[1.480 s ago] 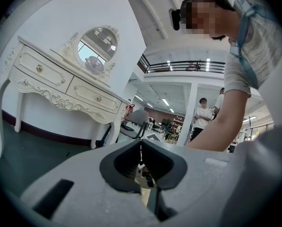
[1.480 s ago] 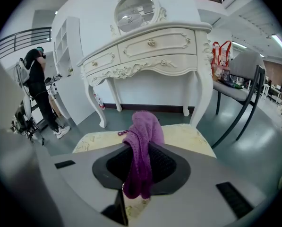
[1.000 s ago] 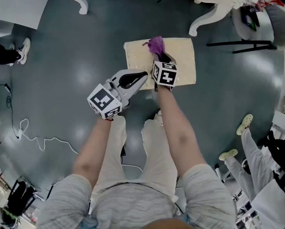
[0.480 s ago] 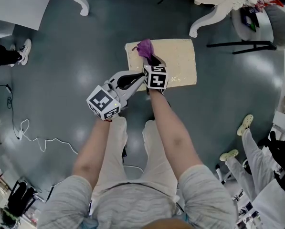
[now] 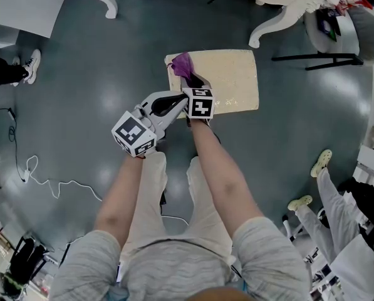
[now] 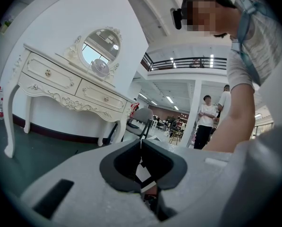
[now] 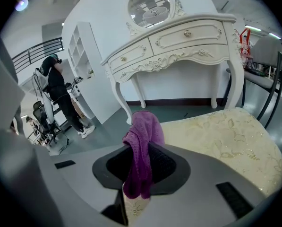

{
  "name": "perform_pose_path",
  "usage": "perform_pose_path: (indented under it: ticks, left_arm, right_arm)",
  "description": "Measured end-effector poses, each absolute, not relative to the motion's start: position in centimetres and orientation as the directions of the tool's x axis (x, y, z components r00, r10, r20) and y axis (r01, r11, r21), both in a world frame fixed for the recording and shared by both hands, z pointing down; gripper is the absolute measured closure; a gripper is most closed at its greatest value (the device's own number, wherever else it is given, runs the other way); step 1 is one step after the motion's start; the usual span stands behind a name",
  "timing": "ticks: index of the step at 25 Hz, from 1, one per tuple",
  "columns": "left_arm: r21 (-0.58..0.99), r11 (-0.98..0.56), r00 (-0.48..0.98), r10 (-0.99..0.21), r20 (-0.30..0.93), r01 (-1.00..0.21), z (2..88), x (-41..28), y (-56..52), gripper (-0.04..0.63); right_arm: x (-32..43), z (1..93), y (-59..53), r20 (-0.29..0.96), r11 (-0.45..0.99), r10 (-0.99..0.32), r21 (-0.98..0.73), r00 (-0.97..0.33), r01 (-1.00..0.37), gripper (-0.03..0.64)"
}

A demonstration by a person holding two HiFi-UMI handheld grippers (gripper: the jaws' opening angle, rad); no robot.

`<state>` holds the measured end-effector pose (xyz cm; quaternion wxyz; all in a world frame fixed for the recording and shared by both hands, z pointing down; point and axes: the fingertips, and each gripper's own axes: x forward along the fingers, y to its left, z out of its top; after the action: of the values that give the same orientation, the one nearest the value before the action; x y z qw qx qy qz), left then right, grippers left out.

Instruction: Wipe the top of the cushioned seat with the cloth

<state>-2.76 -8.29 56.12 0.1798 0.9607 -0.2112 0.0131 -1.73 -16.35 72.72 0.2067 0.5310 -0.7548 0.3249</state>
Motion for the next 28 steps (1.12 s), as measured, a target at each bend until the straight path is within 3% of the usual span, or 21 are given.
perform_pose_path:
  ticks: [14,28]
  left_arm:
    - [0.321,-0.862,0.920,-0.374,0.119,-0.392,55.7,-3.3,-7.0,0.581]
    - [0.351,-0.844,0.914,-0.379,0.143,-0.405,56.8,-3.2,-6.9,0.581]
  right_arm:
    - [-4.0,72.4,-13.5,0.633,0.242,-0.639,-0.374,-0.437,-0.896,0.540]
    - [-2.6,73.2,-11.6,0.641,0.354,-0.610,-0.305,-0.466,-0.884,0.541]
